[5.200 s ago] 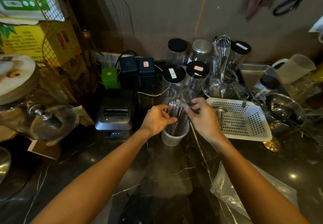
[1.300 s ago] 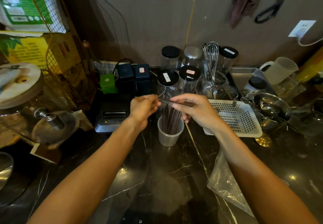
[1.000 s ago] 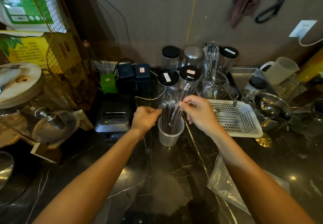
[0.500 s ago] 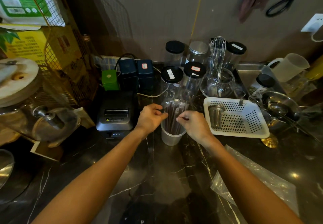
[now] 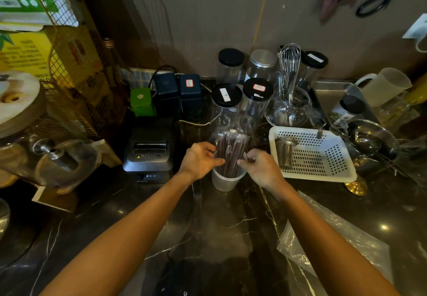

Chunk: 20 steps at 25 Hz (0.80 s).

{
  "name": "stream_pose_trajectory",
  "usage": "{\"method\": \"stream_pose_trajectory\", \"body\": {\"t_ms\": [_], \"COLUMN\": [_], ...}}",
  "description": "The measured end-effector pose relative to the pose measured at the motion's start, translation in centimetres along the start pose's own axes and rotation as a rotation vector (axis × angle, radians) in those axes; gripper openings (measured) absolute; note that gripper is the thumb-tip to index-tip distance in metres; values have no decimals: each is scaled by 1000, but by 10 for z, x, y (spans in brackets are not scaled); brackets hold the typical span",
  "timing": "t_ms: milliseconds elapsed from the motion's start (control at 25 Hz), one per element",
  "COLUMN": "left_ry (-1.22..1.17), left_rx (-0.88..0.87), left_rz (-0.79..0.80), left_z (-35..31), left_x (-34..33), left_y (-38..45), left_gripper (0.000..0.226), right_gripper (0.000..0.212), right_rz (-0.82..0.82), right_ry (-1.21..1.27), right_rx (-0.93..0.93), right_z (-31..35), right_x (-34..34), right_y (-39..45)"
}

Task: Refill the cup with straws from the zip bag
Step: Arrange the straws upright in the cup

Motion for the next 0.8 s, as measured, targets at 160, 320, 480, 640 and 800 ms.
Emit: {"method": "stream_pose_trajectory", "body": {"t_ms": [160,320,480,640,800], "left_ry": [50,103,171,211,294], "left_rx": [-4,5,22,17,-12], "left_rz": [-16,-40,-74,-56,19], "left_z": [3,7,4,1,-3], "left_x": [-3,-6,-8,-6,-4], "left_y": [3,2,0,2,6], "left_gripper": [48,48,32,29,47], "right_gripper": [11,13,11,16,14], "right_rz": [11,-2,-5,7,-33], "right_ry": [33,104,129,47,-74], "right_rx": [23,52,67,47,51], "right_z": [1,-2,-2,2,10], "right_x": [0,-2,-2,0,1], "right_y": [2,2,3,9,15]}}
Point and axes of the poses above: each hand's wrist, its own y-axis towards the middle knuckle, its own x-axis out of the back of the hand, z = x × y, the point moved 2 cm from there along y, towards the middle knuckle, and after that the axes turned 9 degrees about z, right-handed, at the moved point
